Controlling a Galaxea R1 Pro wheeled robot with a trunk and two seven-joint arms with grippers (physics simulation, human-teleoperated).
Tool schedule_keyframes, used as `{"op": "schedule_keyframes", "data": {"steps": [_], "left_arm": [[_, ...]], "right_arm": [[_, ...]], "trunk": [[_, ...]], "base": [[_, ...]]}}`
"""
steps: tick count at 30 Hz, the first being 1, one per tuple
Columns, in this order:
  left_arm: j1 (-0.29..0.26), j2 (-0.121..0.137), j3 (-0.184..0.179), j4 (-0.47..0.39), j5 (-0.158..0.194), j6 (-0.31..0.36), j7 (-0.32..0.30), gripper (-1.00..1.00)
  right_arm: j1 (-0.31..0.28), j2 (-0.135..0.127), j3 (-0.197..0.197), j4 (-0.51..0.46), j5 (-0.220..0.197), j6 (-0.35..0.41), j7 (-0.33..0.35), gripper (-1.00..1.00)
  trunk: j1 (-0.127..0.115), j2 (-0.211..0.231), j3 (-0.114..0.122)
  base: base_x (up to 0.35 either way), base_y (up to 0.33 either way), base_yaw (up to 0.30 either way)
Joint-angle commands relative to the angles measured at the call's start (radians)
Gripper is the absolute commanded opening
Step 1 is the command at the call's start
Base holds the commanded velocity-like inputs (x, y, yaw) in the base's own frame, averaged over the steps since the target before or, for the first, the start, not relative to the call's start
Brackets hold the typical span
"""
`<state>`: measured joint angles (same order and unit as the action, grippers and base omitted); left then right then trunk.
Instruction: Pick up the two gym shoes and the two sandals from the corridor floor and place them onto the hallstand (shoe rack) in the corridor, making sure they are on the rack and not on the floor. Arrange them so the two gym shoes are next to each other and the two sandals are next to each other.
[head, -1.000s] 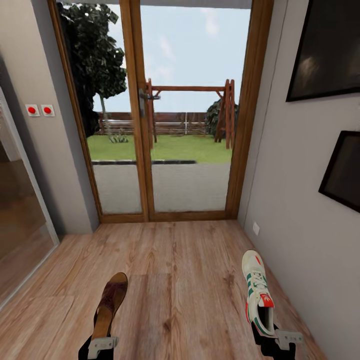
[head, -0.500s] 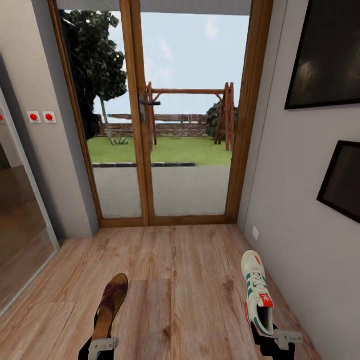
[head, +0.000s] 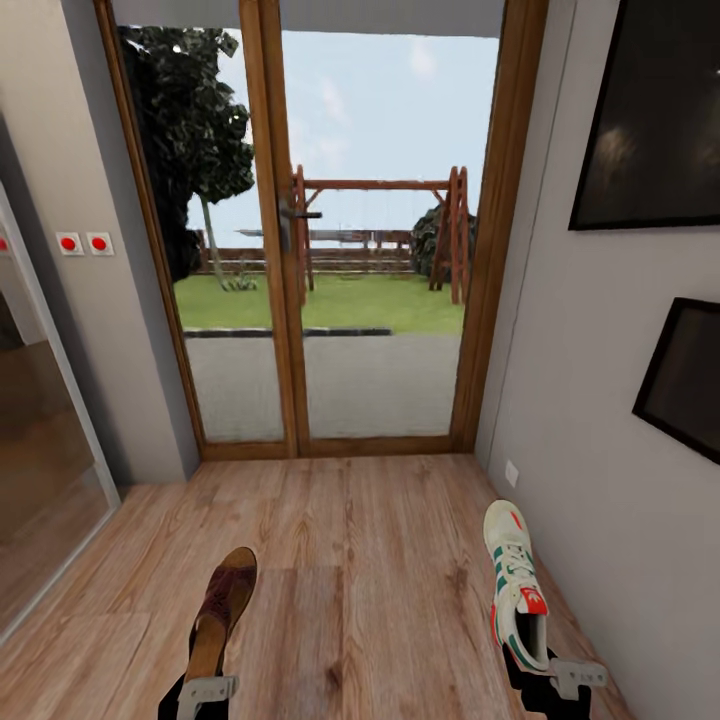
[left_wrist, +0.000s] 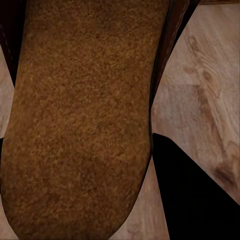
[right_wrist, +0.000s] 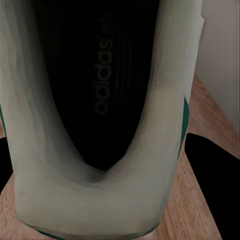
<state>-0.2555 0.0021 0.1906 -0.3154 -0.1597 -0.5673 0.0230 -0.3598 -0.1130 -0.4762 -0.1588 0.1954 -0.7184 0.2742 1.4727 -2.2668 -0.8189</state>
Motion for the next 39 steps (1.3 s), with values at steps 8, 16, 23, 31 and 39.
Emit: {"op": "schedule_keyframes", "data": {"steps": [8, 16, 23, 31, 39], "left_arm": [[-0.001, 0.001, 0.007, 0.001, -0.013, -0.003, 0.003, -1.00], [-0.001, 0.001, 0.006, 0.001, -0.012, -0.004, 0.003, -1.00], [-0.001, 0.000, 0.005, 0.016, -0.014, -0.041, 0.002, -1.00], [-0.001, 0.001, 0.004, 0.024, -0.014, -0.043, 0.002, -1.00], [-0.001, 0.002, 0.007, 0.024, -0.012, -0.043, 0.003, -1.00]], "right_arm": [[-0.001, 0.008, -0.009, 0.000, 0.007, -0.003, 0.002, -1.00], [-0.001, 0.010, -0.007, 0.000, 0.009, -0.002, 0.003, -1.00], [-0.001, 0.002, 0.025, -0.001, 0.009, -0.001, 0.005, -1.00], [-0.001, 0.000, 0.030, -0.003, 0.005, 0.004, 0.003, -1.00], [-0.001, 0.001, 0.031, 0.001, 0.007, 0.002, 0.003, -1.00]], "trunk": [[-0.004, 0.007, -0.004], [-0.004, 0.007, -0.016], [-0.004, 0.007, -0.024], [-0.004, 0.007, -0.024], [-0.004, 0.007, -0.029]], "base": [[0.000, 0.000, 0.000], [0.000, 0.041, 0.000], [0.000, 0.271, 0.000], [0.000, 0.306, 0.000], [0.000, 0.307, -0.027]]}}
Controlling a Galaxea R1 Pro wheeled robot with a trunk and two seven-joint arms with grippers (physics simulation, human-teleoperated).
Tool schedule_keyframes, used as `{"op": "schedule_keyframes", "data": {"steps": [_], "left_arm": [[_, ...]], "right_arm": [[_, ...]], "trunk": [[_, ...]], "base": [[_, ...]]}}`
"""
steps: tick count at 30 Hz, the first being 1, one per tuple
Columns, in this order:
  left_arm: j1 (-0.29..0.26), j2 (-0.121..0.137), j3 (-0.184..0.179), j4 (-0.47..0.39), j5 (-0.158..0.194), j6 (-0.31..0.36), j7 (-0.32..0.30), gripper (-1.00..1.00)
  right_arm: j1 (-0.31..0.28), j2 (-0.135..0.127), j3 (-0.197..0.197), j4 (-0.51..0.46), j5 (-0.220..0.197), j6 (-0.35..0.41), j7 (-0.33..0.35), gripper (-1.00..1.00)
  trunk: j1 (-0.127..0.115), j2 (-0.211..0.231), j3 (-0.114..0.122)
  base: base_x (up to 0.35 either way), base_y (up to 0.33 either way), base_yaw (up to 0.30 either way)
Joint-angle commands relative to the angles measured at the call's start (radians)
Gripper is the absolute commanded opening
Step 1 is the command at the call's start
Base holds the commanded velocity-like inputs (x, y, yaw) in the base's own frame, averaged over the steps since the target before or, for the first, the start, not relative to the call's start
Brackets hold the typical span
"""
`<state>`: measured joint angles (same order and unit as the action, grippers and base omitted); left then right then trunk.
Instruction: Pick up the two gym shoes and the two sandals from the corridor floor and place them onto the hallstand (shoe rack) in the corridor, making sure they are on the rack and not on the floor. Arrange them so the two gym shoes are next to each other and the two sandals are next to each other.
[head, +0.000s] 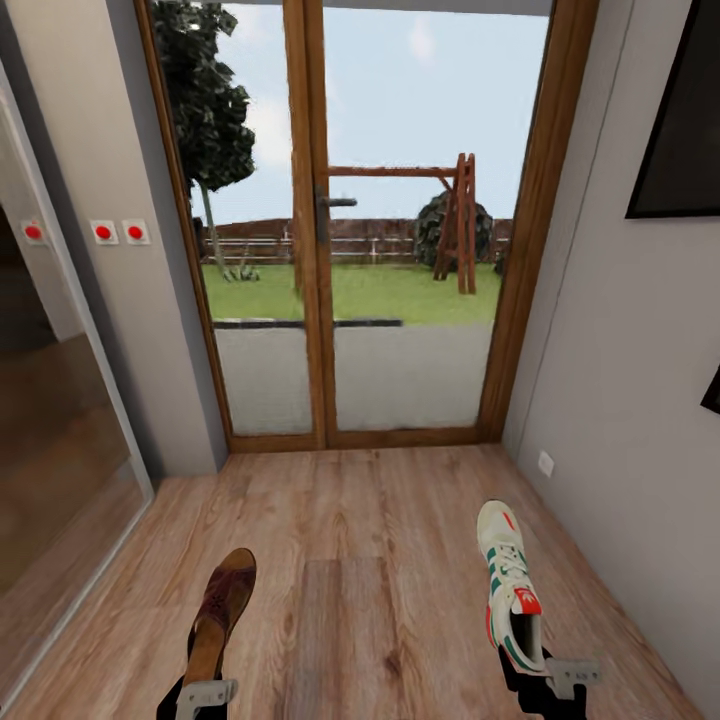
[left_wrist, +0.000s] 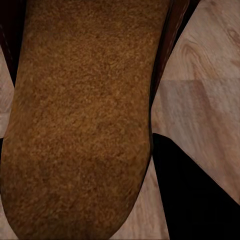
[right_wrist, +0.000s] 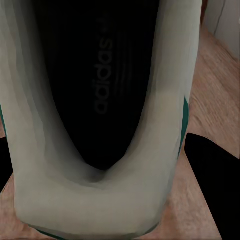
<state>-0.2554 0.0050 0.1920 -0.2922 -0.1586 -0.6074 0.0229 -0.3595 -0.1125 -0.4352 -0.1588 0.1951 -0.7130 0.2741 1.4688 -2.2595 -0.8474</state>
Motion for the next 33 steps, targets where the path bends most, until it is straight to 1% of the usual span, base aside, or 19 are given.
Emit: {"op": "schedule_keyframes", "data": {"steps": [1, 10, 33], "left_arm": [[-0.001, 0.000, 0.006, 0.001, -0.013, -0.003, 0.003, -1.00], [-0.001, 0.001, 0.006, 0.001, -0.013, -0.003, 0.003, -1.00], [-0.001, -0.002, 0.006, 0.002, -0.013, -0.003, 0.003, -1.00]], "right_arm": [[-0.001, 0.000, -0.010, 0.001, 0.007, -0.003, 0.003, -1.00], [-0.001, 0.007, -0.010, 0.001, 0.007, -0.003, 0.002, -1.00], [-0.001, 0.007, -0.010, 0.001, 0.007, -0.003, 0.002, -1.00]], "trunk": [[0.000, 0.000, -0.002], [0.000, 0.000, -0.012], [0.000, 0.000, -0.015]], "base": [[0.000, 0.307, -0.142], [0.000, 0.281, -0.223], [0.000, 0.007, -0.288]]}}
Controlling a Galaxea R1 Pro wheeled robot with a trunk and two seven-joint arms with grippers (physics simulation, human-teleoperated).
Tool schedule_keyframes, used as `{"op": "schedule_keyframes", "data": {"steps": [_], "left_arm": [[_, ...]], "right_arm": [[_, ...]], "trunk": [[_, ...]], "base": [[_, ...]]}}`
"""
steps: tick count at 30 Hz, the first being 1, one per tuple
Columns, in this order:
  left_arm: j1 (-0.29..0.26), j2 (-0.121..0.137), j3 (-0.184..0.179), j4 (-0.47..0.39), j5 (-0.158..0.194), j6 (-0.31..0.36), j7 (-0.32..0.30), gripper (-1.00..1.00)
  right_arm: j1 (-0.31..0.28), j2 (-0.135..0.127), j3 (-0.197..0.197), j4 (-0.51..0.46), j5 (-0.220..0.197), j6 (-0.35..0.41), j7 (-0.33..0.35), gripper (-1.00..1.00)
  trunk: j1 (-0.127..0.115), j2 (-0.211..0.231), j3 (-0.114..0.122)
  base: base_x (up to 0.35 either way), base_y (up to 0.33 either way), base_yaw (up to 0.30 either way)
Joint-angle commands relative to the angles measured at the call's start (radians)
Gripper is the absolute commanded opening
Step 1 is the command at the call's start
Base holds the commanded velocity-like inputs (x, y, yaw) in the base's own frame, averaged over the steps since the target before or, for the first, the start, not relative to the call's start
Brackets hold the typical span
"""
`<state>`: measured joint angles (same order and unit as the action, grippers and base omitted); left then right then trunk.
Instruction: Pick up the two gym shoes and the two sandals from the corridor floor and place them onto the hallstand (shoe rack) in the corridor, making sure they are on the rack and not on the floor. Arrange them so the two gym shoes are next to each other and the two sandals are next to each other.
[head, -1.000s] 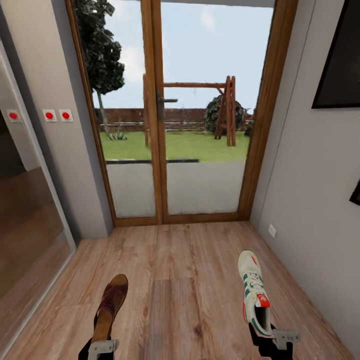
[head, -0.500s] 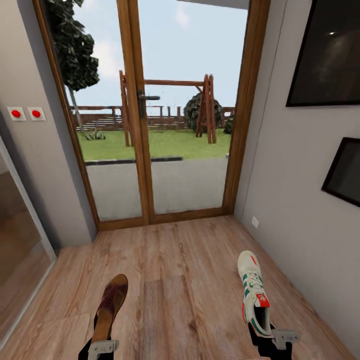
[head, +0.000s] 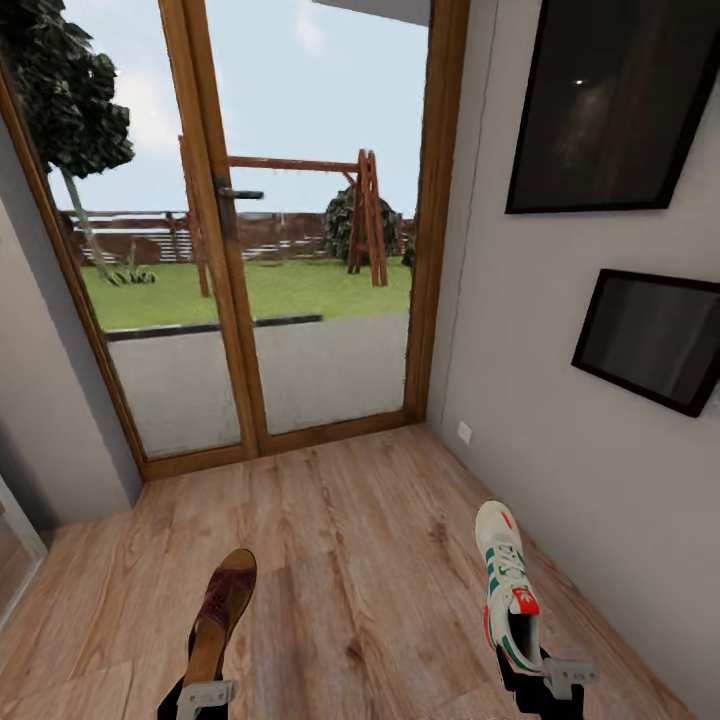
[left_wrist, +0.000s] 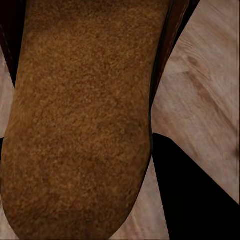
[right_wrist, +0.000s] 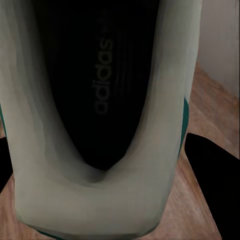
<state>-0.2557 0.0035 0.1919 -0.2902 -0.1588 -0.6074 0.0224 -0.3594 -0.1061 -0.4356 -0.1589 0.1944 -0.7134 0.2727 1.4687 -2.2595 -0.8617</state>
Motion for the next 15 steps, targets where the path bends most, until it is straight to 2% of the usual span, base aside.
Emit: {"op": "schedule_keyframes", "data": {"steps": [1, 15], "left_arm": [[0.000, 0.000, 0.006, 0.000, -0.013, -0.003, 0.003, -1.00], [0.000, 0.000, 0.006, 0.000, -0.013, -0.003, 0.004, -1.00]], "right_arm": [[-0.001, 0.000, -0.009, 0.001, 0.007, -0.003, 0.003, -1.00], [-0.001, 0.000, -0.009, 0.001, 0.007, -0.003, 0.003, -1.00]], "trunk": [[0.000, 0.000, -0.001], [0.000, 0.000, -0.001]], "base": [[0.000, 0.000, -0.295], [0.000, 0.000, -0.295]]}}
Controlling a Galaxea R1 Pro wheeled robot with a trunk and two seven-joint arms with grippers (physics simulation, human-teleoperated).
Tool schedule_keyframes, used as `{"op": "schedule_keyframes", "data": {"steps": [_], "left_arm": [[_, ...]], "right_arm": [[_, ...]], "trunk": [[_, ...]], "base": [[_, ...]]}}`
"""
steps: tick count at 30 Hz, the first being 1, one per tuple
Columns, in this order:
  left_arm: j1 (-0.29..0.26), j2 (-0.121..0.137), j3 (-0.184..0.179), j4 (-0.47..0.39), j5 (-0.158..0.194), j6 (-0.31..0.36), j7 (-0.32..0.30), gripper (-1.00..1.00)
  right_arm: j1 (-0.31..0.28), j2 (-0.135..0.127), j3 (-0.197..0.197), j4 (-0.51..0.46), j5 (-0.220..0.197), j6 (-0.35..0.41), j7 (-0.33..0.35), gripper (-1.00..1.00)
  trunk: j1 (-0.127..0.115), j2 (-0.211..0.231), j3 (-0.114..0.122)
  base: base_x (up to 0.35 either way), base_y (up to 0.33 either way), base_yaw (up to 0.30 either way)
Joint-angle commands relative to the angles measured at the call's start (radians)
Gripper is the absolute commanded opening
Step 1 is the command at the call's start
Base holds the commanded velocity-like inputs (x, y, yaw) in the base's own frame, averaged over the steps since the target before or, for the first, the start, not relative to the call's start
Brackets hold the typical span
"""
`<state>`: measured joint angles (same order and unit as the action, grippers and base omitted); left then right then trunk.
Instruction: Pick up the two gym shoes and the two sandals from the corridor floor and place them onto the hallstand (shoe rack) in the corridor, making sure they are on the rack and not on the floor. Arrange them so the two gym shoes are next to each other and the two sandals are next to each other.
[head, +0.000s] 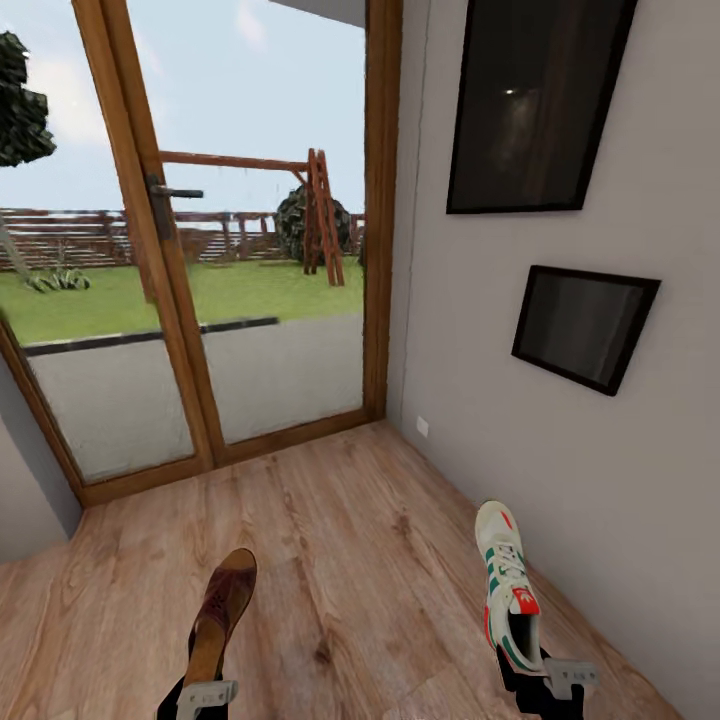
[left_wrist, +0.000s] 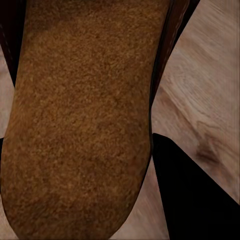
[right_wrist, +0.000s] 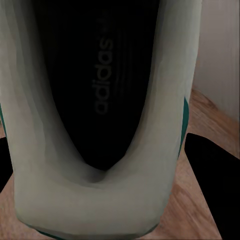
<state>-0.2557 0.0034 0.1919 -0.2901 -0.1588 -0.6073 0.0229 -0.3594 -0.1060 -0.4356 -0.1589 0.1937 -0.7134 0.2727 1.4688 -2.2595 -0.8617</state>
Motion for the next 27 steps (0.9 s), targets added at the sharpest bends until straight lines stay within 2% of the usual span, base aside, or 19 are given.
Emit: {"op": "schedule_keyframes", "data": {"steps": [1, 27], "left_arm": [[0.000, 0.000, 0.006, 0.000, -0.013, -0.003, 0.003, -1.00], [0.000, -0.001, 0.007, 0.001, -0.012, -0.005, 0.003, -1.00]], "right_arm": [[-0.001, 0.000, -0.009, 0.001, 0.008, -0.003, 0.003, -1.00], [0.016, 0.002, -0.010, 0.006, 0.006, -0.009, 0.002, -1.00]], "trunk": [[0.000, 0.000, -0.001], [0.000, 0.000, -0.001]], "base": [[0.000, 0.000, -0.295], [0.000, 0.008, -0.287]]}}
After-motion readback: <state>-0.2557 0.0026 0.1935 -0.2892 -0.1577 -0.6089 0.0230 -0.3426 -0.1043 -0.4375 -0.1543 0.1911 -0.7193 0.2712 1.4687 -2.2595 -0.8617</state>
